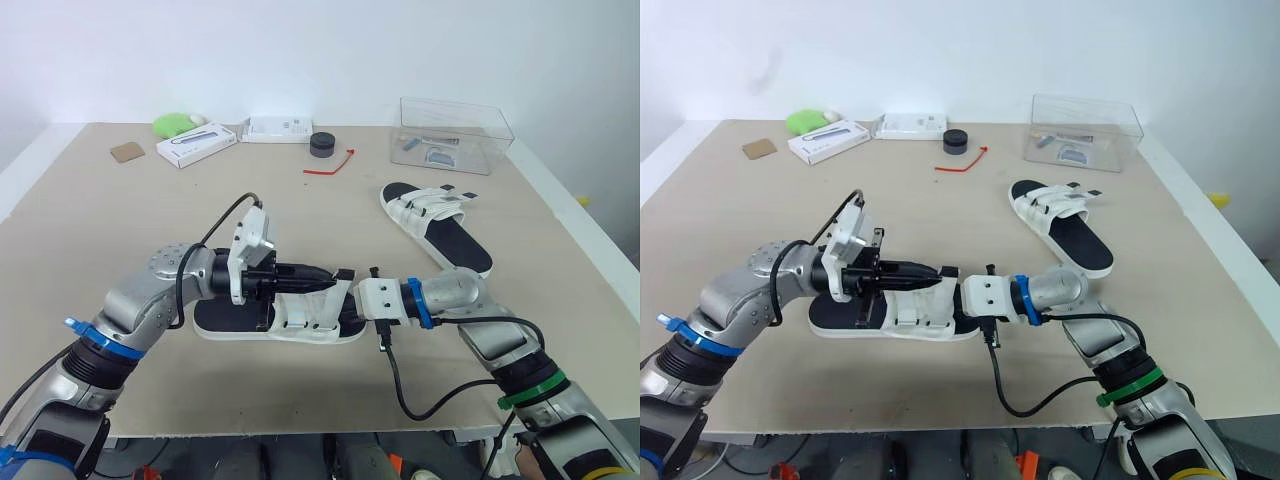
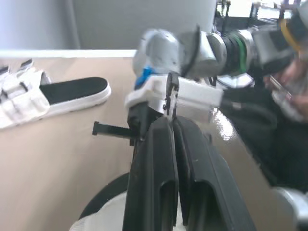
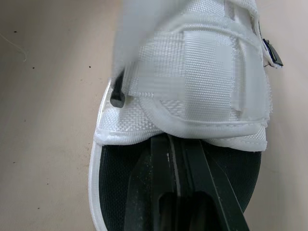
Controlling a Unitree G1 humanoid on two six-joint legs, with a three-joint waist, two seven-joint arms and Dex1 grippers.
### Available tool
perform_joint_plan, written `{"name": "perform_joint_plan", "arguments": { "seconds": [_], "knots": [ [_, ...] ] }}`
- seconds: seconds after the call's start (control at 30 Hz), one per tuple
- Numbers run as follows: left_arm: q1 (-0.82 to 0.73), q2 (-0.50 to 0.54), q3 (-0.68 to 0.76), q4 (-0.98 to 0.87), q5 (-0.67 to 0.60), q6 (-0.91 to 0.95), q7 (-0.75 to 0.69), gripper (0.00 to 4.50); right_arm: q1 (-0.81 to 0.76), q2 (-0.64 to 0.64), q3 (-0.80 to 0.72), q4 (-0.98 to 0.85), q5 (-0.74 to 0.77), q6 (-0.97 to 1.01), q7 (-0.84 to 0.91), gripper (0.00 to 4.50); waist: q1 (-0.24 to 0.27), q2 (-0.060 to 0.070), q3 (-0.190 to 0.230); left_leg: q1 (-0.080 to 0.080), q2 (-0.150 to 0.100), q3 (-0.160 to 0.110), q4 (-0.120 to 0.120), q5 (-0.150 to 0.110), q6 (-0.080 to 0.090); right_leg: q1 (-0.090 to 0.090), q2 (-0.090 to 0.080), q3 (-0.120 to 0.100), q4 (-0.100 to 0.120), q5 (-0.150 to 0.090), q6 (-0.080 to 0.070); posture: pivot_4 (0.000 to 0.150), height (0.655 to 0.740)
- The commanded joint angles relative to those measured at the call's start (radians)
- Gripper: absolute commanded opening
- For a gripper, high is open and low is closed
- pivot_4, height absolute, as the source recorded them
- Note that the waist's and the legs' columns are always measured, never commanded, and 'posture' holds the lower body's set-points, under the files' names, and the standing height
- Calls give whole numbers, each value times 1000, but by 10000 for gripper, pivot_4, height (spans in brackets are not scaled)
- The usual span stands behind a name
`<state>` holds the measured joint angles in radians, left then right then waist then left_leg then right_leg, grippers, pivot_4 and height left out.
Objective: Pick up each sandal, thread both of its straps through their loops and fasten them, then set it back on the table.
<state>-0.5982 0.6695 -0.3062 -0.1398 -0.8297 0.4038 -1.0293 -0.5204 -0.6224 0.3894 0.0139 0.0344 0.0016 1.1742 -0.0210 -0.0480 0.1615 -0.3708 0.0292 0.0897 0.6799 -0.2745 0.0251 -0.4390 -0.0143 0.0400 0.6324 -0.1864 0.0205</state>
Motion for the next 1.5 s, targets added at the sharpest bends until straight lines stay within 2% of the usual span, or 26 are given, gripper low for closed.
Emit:
{"name": "perform_joint_plan", "arguments": {
  "seconds": [0.03, 0.27, 0.53, 0.73, 0.9, 1.07, 1.23, 1.3, 1.33, 1.37, 1.4, 1.47, 1.5],
  "knots": [
    [-34, -31, 83, -22, -39, 106, 33, 1206, 27, -21, 35, 76, -71, 29, 1, 0, 0, 0, 0, 0, 0, 0, 0, 0, 0, 0, 0, 0, 0, 0, 0, 1500, 7400],
    [-27, -66, 97, 85, 99, 116, 41, 1206, 25, -17, 36, 76, -71, 32, -4, 0, 0, 0, 0, 0, -1, 0, 0, 0, -1, 0, 0, 1, 0, 0, 0, 1500, 7400],
    [-72, -127, 62, 258, 318, 59, 32, 1206, 25, -19, 35, 75, -71, 34, -2, 0, 0, 0, 0, 0, -1, -1, 0, 1, -1, 0, 0, 1, 0, 0, 0, 1500, 7400],
    [-100, -154, 50, 334, 413, 42, 18, 1206, 24, -20, 34, 72, -70, 39, -4, 0, 0, 0, 0, 0, -1, -1, 0, 1, -1, 0, 0, 1, 0, 1, 0, 1500, 7400],
    [-104, -149, 60, 352, 434, 96, -3, 1206, 32, -28, 29, 63, -68, 43, -4, 0, 0, 0, 0, 0, -1, -1, 0, 1, -1, 0, 0, 1, 0, 1, 0, 1500, 7400],
    [-106, -123, 92, 349, 388, 190, -67, 1206, 33, -32, 31, 64, -71, 40, -3, 0, 0, 0, 0, 0, -1, -1, 0, 1, 0, 0, 0, 2, 0, 2, 0, 1500, 7400],
    [-99, -109, 82, 344, 396, 257, -100, 1206, 27, -26, 36, 72, -74, 36, -1, 0, 0, 0, 0, 0, -1, -1, 0, 1, 0, 0, 0, 2, 0, 1, 0, 1500, 7400],
    [-98, -110, 85, 351, 405, 267, -95, 6552, 22, -23, 38, 77, -75, 33, -1, 0, -1, 0, 0, 0, -1, -1, 0, 1, 0, 0, 0, 2, 0, 1, 0, 1500, 7400],
    [-100, -110, 89, 357, 405, 276, -93, 7467, 20, -22, 39, 79, -75, 33, -1, 0, -1, 0, 0, 0, -1, -1, 0, 1, 0, 0, 0, 2, 0, 1, 0, 1500, 7400],
    [-103, -110, 93, 362, 406, 279, -93, 11129, 19, -22, 39, 80, -75, 32, 0, 0, -1, 0, 0, 0, -1, -1, 0, 1, 0, 0, 0, 2, 0, 1, 0, 1500, 7400],
    [-112, -108, 102, 382, 415, 270, -88, 17238, 19, -22, 40, 80, -75, 31, 0, 0, -1, 0, 0, 0, -1, -1, 0, 1, 0, 0, 0, 1, 0, 1, 0, 1500, 7400],
    [-128, -100, 116, 422, 436, 243, -82, 21226, 20, -24, 41, 81, -77, 27, 1, 0, 0, 0, 0, 0, -1, -1, 0, 1, 0, 0, 0, 1, 0, 1, 0, 1500, 7400],
    [-135, -95, 122, 439, 445, 231, -79, 26101, 21, -25, 40, 81, -77, 25, 2, 0, 0, 0, 0, 0, -1, -1, 0, 1, 0, 0, 0, 1, 0, 1, 0, 1500, 7400]
  ]
}}
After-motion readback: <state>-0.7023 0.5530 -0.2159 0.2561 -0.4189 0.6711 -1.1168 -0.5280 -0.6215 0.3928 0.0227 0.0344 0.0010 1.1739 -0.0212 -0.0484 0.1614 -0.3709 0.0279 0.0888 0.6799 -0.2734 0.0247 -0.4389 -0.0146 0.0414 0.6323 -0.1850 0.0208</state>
